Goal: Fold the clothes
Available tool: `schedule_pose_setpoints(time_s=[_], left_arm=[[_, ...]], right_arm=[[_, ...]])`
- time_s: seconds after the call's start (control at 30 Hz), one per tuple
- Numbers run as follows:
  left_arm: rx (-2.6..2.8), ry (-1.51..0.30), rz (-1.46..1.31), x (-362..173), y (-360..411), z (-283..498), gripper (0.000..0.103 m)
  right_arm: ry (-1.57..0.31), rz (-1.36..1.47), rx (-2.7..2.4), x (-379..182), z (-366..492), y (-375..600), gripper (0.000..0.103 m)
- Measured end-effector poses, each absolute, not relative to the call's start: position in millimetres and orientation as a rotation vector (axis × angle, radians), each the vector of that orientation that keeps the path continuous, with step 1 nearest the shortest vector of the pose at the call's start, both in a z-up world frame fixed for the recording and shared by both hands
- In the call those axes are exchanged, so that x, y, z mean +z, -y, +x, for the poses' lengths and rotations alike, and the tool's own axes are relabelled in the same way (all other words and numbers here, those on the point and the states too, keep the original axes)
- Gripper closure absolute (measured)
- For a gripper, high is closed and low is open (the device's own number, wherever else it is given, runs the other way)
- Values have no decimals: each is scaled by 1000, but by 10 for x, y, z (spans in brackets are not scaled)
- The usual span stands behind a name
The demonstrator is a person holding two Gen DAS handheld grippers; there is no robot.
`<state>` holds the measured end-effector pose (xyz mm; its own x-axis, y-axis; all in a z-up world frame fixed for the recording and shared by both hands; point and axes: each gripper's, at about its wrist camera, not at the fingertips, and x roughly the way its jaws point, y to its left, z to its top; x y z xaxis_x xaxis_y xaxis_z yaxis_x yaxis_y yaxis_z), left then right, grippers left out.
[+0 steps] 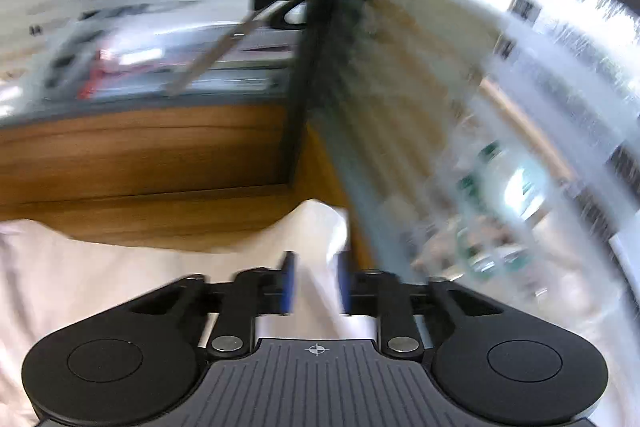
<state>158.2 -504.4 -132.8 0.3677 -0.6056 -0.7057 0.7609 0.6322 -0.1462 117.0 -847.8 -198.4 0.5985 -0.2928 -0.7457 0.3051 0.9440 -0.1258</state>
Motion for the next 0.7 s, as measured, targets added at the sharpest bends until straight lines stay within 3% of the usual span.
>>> schedule_pose_setpoints(time_s=[0.33,0.7], left_arm=[[-852,-910,186,-1420,4374,1115,39],[-766,-952,221,-1394,3777,829,39]], right_arm=[[-1021,122,-125,-2630,683,7785,61],[-1078,8,-81,-3138,403,7315,62]])
